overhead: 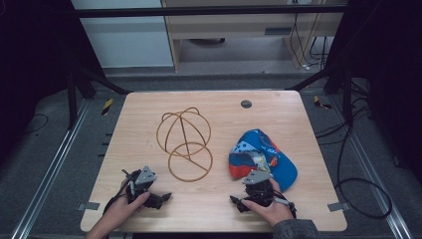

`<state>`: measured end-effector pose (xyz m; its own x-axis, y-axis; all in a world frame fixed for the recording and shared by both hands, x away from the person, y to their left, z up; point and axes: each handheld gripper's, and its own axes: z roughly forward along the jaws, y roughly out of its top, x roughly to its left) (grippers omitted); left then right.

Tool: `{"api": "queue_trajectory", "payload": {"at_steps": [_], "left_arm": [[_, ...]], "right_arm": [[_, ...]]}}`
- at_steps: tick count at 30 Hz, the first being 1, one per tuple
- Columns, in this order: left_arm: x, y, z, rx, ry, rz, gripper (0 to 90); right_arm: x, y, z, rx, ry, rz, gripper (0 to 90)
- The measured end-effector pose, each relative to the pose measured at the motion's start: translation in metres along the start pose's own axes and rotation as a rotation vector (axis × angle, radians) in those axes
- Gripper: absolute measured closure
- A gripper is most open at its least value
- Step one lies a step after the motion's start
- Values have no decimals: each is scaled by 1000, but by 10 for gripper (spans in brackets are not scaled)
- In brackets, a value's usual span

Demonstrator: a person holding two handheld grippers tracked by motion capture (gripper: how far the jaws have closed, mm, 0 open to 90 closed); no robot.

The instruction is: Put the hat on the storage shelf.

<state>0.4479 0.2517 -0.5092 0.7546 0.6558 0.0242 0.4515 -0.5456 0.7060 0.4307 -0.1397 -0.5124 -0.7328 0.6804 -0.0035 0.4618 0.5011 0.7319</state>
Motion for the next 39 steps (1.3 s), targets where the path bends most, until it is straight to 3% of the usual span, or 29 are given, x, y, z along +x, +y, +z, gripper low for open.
{"api": "queue_trajectory", "payload": {"at_steps": [14, 21, 25, 39], "left_arm": [[-1, 0, 0, 1, 2, -3, 0], [-1, 0, 0, 0, 2, -3, 0], [-1, 0, 0, 0, 2, -3, 0], [0, 0, 0, -1, -3, 0, 0]], "right_arm": [[0, 0, 0, -1, -3, 0, 65], [-2, 3, -5, -1, -17, 11, 150], [-7, 5, -16, -50, -14, 42, 171], [-49, 27, -75, 44, -104, 11, 123]]}}
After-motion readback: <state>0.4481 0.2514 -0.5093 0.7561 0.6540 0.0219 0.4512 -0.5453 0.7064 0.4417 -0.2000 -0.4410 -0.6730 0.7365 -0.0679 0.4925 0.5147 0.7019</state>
